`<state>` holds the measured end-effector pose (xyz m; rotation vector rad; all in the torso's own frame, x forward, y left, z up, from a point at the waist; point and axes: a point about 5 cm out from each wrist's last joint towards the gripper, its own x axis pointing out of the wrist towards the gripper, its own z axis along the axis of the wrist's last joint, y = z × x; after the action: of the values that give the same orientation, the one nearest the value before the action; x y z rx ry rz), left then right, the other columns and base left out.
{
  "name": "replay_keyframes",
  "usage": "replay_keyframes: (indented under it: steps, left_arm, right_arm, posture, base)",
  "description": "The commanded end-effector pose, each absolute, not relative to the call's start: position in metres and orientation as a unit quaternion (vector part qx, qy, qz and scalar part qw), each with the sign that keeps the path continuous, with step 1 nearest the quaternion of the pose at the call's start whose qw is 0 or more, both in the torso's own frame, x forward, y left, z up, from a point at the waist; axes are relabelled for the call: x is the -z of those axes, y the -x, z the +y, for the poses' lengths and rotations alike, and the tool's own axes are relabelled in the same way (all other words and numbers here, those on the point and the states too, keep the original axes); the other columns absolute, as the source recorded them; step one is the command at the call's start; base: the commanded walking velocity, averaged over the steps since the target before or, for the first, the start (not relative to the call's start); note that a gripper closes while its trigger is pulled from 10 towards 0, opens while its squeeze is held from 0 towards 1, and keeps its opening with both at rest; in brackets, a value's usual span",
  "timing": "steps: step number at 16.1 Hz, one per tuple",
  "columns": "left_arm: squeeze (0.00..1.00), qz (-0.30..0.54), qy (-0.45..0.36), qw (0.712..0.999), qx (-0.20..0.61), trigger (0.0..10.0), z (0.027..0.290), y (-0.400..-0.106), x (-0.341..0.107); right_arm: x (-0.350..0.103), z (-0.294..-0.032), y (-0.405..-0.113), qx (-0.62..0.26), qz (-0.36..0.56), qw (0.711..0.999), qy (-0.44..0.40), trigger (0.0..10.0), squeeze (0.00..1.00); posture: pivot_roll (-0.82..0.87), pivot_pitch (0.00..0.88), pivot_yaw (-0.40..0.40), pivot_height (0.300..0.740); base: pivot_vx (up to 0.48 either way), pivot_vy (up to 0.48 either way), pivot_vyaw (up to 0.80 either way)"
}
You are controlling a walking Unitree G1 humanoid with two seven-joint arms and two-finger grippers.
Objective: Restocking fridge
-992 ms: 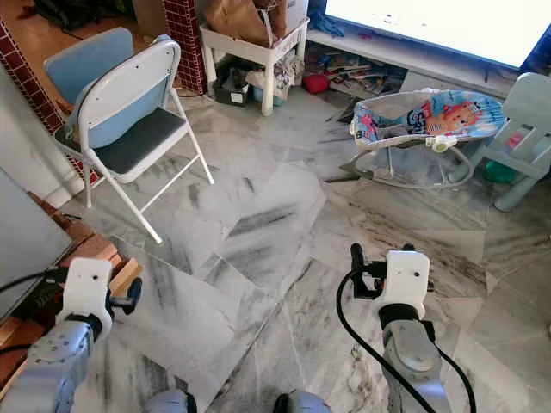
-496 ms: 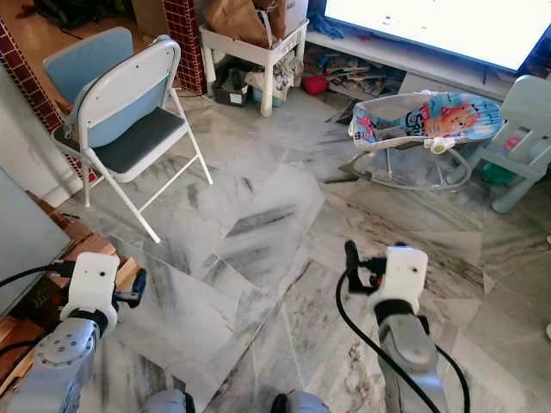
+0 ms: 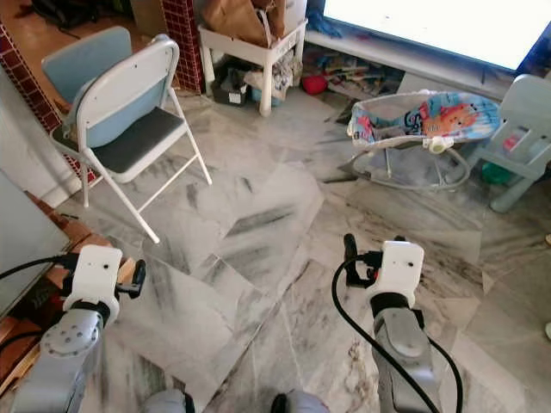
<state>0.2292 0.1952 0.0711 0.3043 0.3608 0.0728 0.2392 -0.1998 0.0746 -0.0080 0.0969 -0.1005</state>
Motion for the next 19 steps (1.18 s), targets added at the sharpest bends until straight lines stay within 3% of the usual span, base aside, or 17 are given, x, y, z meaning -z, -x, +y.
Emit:
replay_keyframes:
  steps: [1,7,19]
  left_arm:
    - [0.00,0.178,-0.154,0.971,-0.040,10.0,0.196,-0.229,-0.069]
    - [0.00,0.169,-0.145,0.974,-0.051,10.0,0.199,-0.233,-0.070]
    - [0.00,0.145,-0.140,0.979,-0.034,10.0,0.195,-0.244,-0.073]
  right_arm:
    - [-0.074,-0.202,-0.238,0.057,0.049,0.997,0.011,10.0,0.00]
    - [-0.079,-0.197,-0.243,0.040,0.033,0.999,0.017,10.0,0.00]
    - [-0.077,-0.195,-0.247,0.033,0.032,0.999,0.022,10.0,0.00]
  posture:
    - [0.07,0.090,-0.067,0.740]
    - [0.07,0.098,-0.072,0.740]
    - [0.07,0.108,-0.068,0.740]
  base:
    - [0.000,0.000,0.00]
    - [0.000,0.000,0.00]
    - [0.000,0.437,0.00]
